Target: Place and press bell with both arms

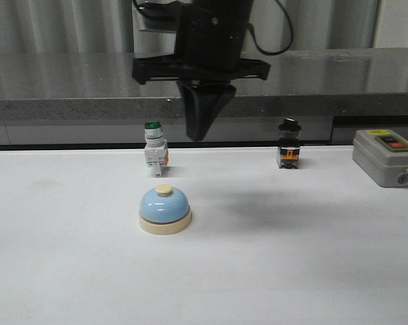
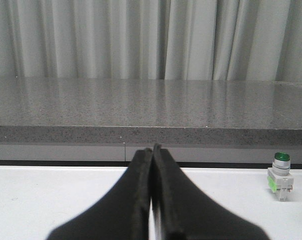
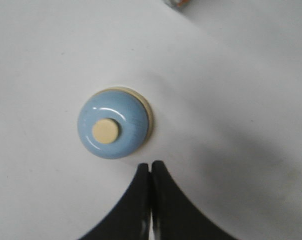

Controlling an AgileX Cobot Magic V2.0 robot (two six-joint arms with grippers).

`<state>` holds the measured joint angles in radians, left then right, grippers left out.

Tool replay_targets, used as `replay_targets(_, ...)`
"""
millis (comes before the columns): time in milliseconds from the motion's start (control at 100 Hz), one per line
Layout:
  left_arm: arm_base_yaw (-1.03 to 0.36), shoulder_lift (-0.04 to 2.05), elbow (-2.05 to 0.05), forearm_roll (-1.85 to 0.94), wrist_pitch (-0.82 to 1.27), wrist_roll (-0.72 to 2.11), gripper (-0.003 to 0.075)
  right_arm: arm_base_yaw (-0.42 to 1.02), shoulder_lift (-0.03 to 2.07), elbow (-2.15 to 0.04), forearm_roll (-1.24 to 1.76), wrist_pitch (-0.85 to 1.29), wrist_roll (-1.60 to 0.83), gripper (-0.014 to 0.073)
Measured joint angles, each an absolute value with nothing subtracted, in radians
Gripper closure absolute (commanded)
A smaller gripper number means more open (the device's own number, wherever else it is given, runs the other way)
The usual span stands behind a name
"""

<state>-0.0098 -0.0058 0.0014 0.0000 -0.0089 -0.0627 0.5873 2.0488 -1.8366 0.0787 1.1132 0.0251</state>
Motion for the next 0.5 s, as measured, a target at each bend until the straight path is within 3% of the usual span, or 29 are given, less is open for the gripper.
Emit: replay_targets(500, -0.010, -0.006, 0.001, 0.000, -0.009, -0.063, 0.0741, 0.361, 1.887, -1.640, 0.079, 1.108, 0.053, 0.0655)
